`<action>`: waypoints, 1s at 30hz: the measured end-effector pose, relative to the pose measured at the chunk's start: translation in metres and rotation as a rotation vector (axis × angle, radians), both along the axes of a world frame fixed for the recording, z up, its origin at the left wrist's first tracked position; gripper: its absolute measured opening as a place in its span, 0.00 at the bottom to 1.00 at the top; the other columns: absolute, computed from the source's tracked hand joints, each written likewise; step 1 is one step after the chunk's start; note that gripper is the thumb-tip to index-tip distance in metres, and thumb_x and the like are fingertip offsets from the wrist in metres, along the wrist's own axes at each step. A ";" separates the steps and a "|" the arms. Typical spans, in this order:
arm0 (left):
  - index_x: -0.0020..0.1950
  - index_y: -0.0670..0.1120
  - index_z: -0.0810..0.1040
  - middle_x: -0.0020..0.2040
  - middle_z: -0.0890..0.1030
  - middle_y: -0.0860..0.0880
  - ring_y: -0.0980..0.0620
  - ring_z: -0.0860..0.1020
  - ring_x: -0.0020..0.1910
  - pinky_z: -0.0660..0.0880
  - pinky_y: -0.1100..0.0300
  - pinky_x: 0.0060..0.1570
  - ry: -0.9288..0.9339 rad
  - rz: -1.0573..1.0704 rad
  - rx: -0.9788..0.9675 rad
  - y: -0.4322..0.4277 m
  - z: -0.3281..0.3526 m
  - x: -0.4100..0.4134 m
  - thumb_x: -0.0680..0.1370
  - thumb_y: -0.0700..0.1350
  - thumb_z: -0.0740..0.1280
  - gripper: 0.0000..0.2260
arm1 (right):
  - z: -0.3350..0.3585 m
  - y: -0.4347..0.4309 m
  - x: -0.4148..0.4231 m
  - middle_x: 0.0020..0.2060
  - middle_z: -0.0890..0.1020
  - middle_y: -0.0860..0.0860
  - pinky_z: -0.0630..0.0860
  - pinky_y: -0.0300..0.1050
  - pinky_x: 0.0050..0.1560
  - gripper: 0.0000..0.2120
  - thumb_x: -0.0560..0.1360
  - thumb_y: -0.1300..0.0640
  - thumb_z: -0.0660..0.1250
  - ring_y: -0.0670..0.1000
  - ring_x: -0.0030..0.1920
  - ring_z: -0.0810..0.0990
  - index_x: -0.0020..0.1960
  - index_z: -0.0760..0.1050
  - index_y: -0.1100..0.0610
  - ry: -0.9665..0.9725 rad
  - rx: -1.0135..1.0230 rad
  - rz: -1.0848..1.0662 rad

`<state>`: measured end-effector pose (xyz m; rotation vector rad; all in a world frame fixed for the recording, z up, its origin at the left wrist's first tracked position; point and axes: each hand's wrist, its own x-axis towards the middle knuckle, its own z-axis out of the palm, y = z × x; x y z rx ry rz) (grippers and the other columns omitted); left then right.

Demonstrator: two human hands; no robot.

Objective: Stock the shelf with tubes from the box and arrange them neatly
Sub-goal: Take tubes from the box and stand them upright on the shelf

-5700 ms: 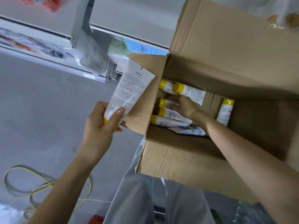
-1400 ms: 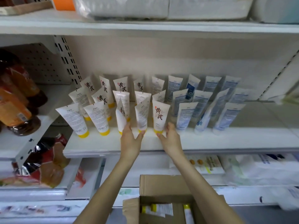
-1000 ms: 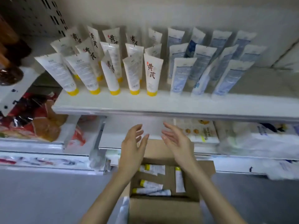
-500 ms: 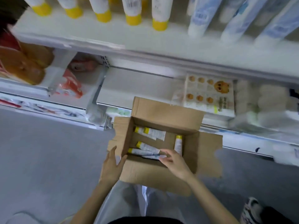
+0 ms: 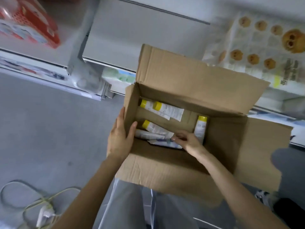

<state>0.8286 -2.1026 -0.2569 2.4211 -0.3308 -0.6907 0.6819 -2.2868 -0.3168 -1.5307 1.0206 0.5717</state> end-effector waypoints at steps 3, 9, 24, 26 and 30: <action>0.75 0.54 0.55 0.67 0.74 0.49 0.45 0.76 0.59 0.72 0.55 0.54 -0.048 0.005 -0.006 0.003 -0.006 -0.002 0.78 0.56 0.60 0.28 | -0.031 0.002 0.021 0.62 0.76 0.54 0.70 0.48 0.65 0.24 0.74 0.53 0.69 0.52 0.63 0.74 0.67 0.70 0.60 -0.021 0.021 0.076; 0.74 0.53 0.59 0.62 0.78 0.50 0.44 0.79 0.53 0.74 0.55 0.47 -0.130 0.012 0.002 0.004 -0.016 -0.003 0.76 0.62 0.59 0.29 | -0.073 0.015 0.069 0.59 0.77 0.53 0.70 0.37 0.57 0.21 0.74 0.61 0.69 0.48 0.59 0.74 0.65 0.72 0.64 -0.149 0.013 0.092; 0.73 0.54 0.61 0.59 0.79 0.53 0.54 0.74 0.50 0.65 0.68 0.39 -0.159 0.028 -0.048 0.006 -0.026 -0.003 0.75 0.63 0.56 0.28 | -0.120 0.045 0.096 0.64 0.73 0.55 0.70 0.51 0.63 0.25 0.72 0.51 0.71 0.56 0.64 0.71 0.67 0.71 0.56 -0.173 -0.288 0.461; 0.73 0.54 0.62 0.58 0.80 0.53 0.54 0.74 0.50 0.66 0.68 0.40 -0.153 0.033 -0.056 0.006 -0.026 -0.003 0.75 0.62 0.56 0.28 | -0.116 0.040 0.094 0.61 0.75 0.55 0.70 0.45 0.60 0.23 0.73 0.53 0.71 0.55 0.63 0.73 0.65 0.71 0.59 -0.178 -0.277 0.400; 0.73 0.55 0.62 0.58 0.80 0.53 0.54 0.76 0.48 0.69 0.65 0.42 -0.117 0.035 -0.063 0.006 -0.024 -0.002 0.74 0.63 0.55 0.29 | -0.090 0.025 0.081 0.55 0.79 0.55 0.72 0.49 0.57 0.18 0.74 0.53 0.70 0.55 0.58 0.76 0.60 0.70 0.56 -0.177 -0.232 0.275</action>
